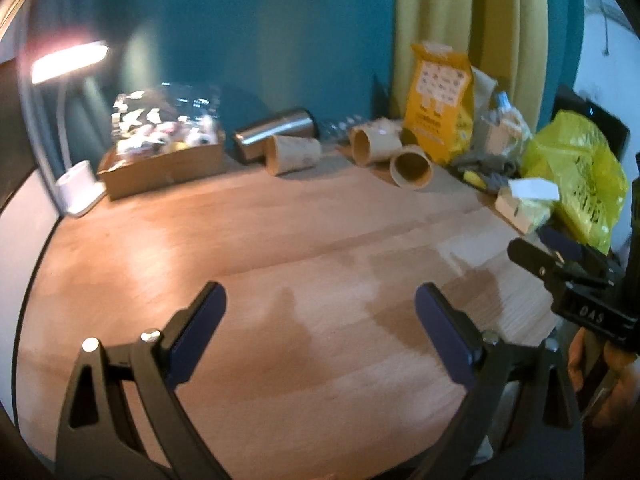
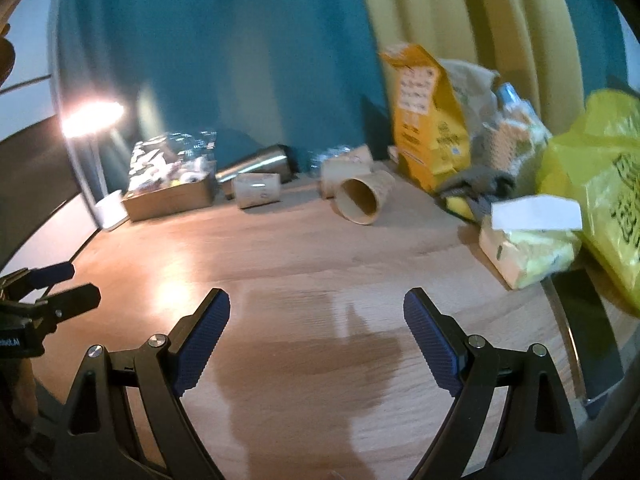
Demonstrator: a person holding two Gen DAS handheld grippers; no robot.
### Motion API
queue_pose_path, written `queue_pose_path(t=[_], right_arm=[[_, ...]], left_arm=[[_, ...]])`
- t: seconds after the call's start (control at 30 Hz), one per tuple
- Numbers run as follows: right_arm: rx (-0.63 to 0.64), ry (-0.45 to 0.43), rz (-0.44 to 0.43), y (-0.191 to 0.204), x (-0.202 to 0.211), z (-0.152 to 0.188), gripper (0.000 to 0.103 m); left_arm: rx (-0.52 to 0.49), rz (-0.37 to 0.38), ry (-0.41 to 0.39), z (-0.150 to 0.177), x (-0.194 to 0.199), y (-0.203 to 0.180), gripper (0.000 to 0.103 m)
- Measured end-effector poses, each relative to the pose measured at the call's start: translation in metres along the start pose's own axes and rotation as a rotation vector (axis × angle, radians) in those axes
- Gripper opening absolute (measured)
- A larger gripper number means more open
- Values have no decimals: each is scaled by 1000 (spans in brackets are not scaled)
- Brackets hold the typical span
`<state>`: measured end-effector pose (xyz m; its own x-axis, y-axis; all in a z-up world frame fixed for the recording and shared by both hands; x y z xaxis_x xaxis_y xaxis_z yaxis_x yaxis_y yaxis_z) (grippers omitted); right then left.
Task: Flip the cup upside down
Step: 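Move the left gripper toward the rim-down drawn paper cup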
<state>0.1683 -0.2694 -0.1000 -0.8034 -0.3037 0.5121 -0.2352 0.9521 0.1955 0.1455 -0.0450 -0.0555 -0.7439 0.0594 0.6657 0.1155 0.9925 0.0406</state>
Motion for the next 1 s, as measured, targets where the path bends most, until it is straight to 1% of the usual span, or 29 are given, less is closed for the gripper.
queue_pose_path(t=[0.13,0.3,0.43,0.6,0.67,0.77,0.87,1.0], right_arm=[[-56,-8,31,-25,-15,-11,91],[-116,-28,68,-60,-31,-26,91],[-152,-42,117,-89,-41,-36,91],[-132,-108,234,-120,-48,-57,91],[-137,-130,260,-133,-53,-70,91],[-145,-162,281,-148,-58,-85,91],[-165,-166,290,-163,-68,-95,91],[-181,-156,321,-177,-77,-99,91]], left_arm=[[-78,28,35,-27,-33,-22,97],[-137,87,89,-65,-84,-47,97],[-161,136,138,-95,-122,-65,97],[-212,169,147,-131,-162,-88,97],[-226,180,145,-146,-179,-99,97],[-246,201,146,-166,-201,-114,97],[-250,226,155,-182,-223,-125,97],[-271,216,189,-196,-259,-138,97]])
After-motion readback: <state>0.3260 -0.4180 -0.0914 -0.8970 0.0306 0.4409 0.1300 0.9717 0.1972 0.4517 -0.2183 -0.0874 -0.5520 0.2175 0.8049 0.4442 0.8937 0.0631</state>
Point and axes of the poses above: each gripper's, at about its wrist camera, not at the fingertips, and x roughly against the way its jaws point, y to its left, z to its underside, the point moved 6 cm from there along -x, roughly the way its jaws point, and after that the axes turned 6 degrees about -x, right-handed, at the moved point
